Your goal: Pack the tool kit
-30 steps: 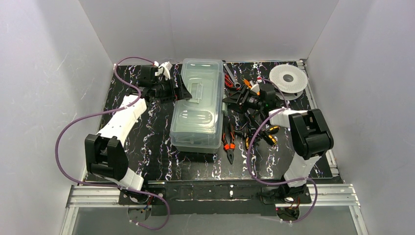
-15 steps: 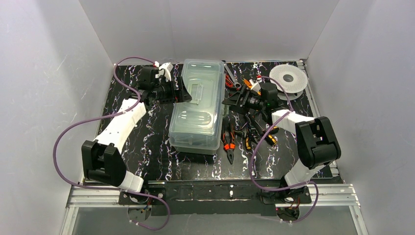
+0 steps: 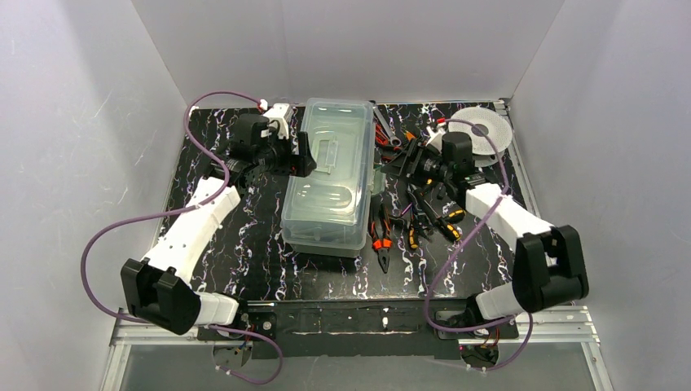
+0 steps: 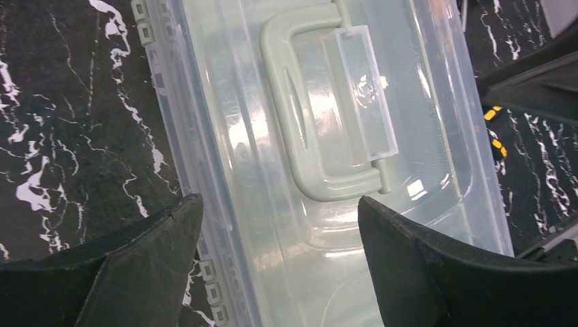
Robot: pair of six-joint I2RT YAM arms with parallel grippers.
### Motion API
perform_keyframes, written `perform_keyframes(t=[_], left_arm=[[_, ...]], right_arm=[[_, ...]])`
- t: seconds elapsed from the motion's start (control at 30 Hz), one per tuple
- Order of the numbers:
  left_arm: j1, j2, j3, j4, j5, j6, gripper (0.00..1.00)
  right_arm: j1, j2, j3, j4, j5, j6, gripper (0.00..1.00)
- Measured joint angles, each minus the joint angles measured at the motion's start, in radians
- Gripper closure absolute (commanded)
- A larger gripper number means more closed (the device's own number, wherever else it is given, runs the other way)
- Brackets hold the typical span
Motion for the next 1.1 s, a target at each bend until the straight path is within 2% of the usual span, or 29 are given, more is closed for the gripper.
perform_keyframes(t=[0.17, 0.27, 0.43, 0.57, 0.7, 0.93, 1.1], left_arm=[[-0.02, -0.006, 0.0, -0.005, -0.05, 0.024, 0.19], [-0.024, -0.006, 0.002, -0.004, -0.059, 0.029, 0.19], [-0.022, -0.019, 0.0, -0.005, -0.163, -0.003, 0.16], [0.008, -0.1, -0.044, 0.008, -0.267, -0.06, 0.15], [0.064, -0.155, -0.058, 0.007, -0.325, -0.116, 0.16], [0.173, -0.076, -0.058, 0.003, -0.244, -0.193, 0.16], [0.18, -0.057, -0.058, 0.005, -0.175, -0.209, 0.14]], right_arm=[[0.021, -0.092, 0.083, -0.181, 0.126, -0.083, 0.34], [0.093, -0.085, 0.208, -0.325, 0.223, -0.113, 0.34], [0.251, -0.002, 0.499, -0.507, 0.366, -0.095, 0.32], [0.345, 0.077, 0.647, -0.591, 0.489, -0.032, 0.33], [0.426, 0.224, 0.849, -0.731, 0.629, 0.057, 0.33], [0.504, 0.48, 1.191, -0.882, 0.68, 0.112, 0.33], [0.533, 0.554, 1.258, -0.922, 0.682, 0.153, 0.34]])
